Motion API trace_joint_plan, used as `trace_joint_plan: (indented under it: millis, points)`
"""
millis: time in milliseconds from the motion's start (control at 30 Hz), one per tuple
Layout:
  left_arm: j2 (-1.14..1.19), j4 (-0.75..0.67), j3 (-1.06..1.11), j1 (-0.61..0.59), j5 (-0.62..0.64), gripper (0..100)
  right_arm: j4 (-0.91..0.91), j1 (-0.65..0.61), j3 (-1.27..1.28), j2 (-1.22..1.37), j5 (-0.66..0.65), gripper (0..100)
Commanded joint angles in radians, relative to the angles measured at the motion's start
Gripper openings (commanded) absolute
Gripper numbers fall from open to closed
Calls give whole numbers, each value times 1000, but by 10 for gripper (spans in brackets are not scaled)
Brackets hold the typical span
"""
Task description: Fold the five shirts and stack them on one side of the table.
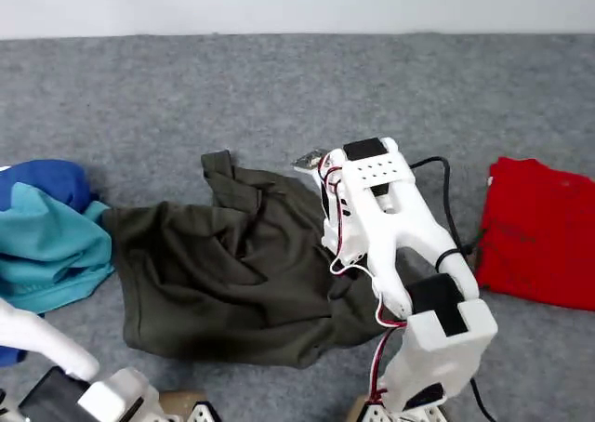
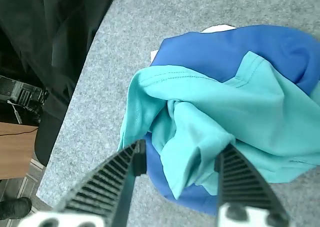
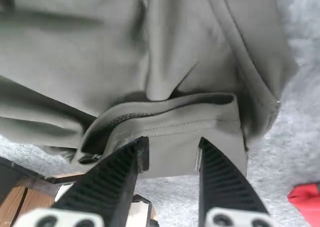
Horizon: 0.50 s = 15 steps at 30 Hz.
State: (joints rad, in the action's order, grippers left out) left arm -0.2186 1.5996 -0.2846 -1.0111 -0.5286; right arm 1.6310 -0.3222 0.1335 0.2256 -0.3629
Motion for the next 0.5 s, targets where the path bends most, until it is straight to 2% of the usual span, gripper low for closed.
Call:
trace_joint_plan:
  millis: [0, 233, 467]
  points:
    - [-49, 5, -47, -5, -5, 228, -2, 27, -52, -5, 3, 155]
    - [-48, 3, -45, 2, -5, 228, -1, 44, -52, -82, -29, 155]
    - [-48, -3, -45, 3, -6, 228, -104, 42, -52, -22, -48, 155]
